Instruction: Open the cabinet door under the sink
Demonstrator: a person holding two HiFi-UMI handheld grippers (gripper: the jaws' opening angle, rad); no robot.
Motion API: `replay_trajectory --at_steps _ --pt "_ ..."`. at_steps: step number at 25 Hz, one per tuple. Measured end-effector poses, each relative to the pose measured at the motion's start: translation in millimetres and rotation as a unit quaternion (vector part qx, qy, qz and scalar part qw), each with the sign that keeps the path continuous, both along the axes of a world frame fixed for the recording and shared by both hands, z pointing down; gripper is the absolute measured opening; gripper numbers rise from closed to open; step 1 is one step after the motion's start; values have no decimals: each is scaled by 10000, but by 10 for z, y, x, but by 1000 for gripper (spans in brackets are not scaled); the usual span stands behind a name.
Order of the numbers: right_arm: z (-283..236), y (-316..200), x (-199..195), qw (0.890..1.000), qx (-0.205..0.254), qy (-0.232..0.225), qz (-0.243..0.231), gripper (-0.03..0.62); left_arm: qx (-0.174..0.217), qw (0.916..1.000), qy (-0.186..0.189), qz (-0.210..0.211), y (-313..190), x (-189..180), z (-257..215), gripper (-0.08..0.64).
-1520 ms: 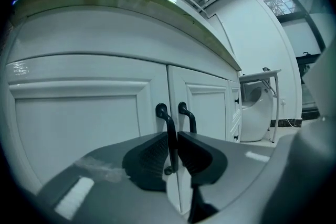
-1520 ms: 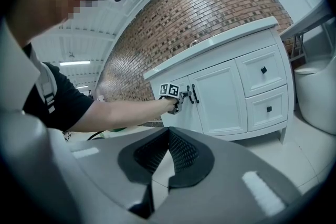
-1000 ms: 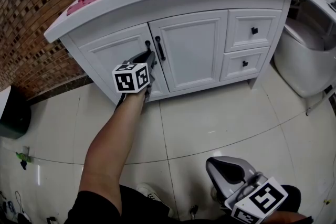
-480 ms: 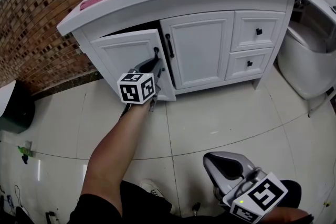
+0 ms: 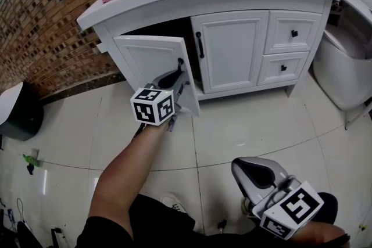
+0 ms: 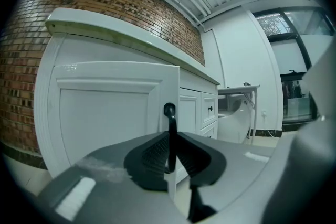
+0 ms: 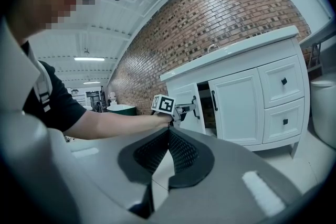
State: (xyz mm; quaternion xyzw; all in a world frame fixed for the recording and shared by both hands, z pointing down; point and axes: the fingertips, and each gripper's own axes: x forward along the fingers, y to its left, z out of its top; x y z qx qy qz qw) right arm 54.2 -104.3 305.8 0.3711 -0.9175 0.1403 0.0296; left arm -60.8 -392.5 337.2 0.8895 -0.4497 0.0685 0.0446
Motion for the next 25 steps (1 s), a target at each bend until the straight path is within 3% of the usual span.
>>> replay_trajectory --at_steps 12,25 --pt "108 51 -288 9995 -41 218 -215 8 25 10000 -35 17 497 -309 22 40" --pt "199 101 -596 9978 -90 464 -456 8 146 9997 173 -45 928 -773 -4 38"
